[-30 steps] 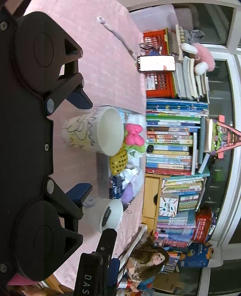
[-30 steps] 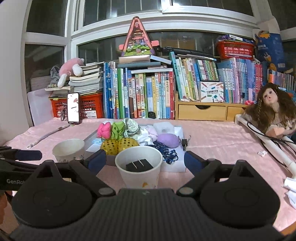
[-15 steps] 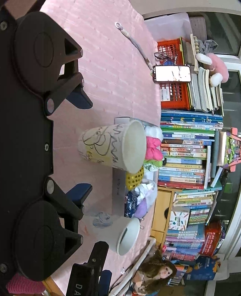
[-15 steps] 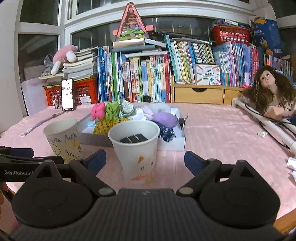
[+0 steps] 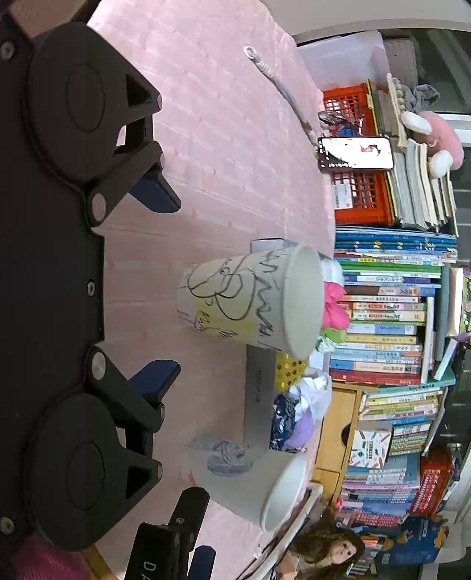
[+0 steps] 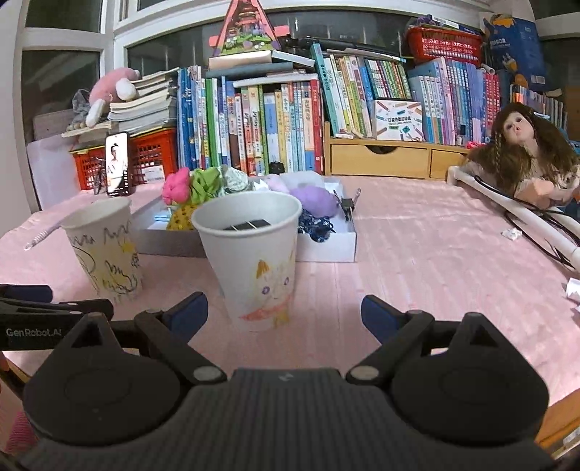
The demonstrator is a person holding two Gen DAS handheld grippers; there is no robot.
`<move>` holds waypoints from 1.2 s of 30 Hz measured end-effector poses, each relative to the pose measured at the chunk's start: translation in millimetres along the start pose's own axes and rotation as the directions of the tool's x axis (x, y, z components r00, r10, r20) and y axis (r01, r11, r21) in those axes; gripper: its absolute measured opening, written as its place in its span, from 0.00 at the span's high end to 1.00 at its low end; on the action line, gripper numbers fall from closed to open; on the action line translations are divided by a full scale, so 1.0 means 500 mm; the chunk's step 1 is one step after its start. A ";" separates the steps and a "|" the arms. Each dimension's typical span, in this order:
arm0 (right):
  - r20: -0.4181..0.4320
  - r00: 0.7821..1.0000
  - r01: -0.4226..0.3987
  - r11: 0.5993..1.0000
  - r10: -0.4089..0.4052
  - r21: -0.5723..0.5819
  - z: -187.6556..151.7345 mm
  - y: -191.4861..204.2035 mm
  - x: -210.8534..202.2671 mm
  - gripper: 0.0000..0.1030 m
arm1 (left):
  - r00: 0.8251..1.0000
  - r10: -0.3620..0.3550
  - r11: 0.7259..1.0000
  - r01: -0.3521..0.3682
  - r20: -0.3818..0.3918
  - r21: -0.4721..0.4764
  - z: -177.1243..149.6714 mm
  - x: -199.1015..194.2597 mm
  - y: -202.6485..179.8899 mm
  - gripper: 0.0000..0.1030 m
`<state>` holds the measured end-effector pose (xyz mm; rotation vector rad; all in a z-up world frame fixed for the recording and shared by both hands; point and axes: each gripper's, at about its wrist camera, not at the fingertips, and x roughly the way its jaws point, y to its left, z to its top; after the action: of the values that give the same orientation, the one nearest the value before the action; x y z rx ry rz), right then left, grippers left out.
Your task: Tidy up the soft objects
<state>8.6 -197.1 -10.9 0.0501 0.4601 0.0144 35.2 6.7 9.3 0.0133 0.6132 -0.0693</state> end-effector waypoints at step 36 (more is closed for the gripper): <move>-0.056 0.998 0.033 0.999 -0.035 -0.037 -0.041 0.024 0.052 0.00 | 1.000 0.010 1.000 -0.009 -0.023 0.029 -0.012 0.048 0.005 0.00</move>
<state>22.7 -183.5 -40.2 0.0068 0.5172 -0.0096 51.5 7.9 -9.5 0.0450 0.6354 -0.0688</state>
